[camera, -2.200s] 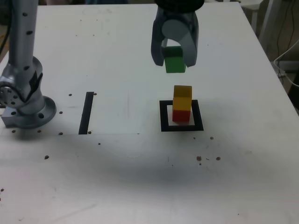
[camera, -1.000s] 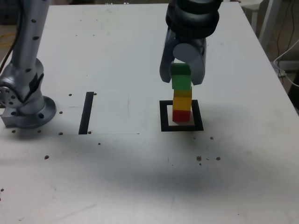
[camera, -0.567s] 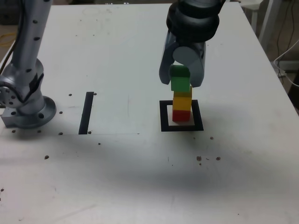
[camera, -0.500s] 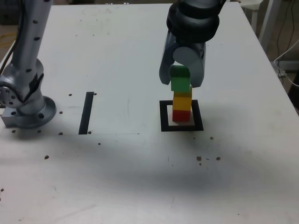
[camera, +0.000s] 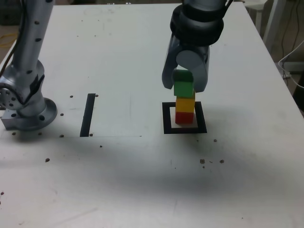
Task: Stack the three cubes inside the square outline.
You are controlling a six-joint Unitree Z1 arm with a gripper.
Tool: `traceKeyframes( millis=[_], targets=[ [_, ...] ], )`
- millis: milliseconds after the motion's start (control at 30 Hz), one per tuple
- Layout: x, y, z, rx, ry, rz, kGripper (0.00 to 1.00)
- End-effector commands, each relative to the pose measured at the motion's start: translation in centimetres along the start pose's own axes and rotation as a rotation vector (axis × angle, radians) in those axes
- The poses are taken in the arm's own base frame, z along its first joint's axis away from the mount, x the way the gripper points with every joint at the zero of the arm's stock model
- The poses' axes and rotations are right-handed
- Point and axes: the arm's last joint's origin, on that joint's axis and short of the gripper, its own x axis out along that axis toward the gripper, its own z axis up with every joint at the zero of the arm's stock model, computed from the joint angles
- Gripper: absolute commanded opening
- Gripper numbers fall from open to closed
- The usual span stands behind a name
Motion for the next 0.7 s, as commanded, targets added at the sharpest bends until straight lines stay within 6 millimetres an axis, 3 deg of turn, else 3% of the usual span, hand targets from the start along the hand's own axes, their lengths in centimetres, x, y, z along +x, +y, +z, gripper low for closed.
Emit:
traceKeyframes(
  millis=[0,133,233,333,667],
  targets=[
    [0.0,-0.1,-0.1,0.010,0.010,-0.005,0.54],
    [-0.1,-0.3,-0.2,0.019,0.001,-0.008,0.82],
    [-0.2,-0.3,-0.2,0.023,-0.004,-0.008,0.95],
    [-0.2,-0.3,-0.3,0.024,-0.003,-0.006,0.99],
    [-0.5,-0.2,-1.2,0.025,-0.008,0.008,0.99]
  ],
)
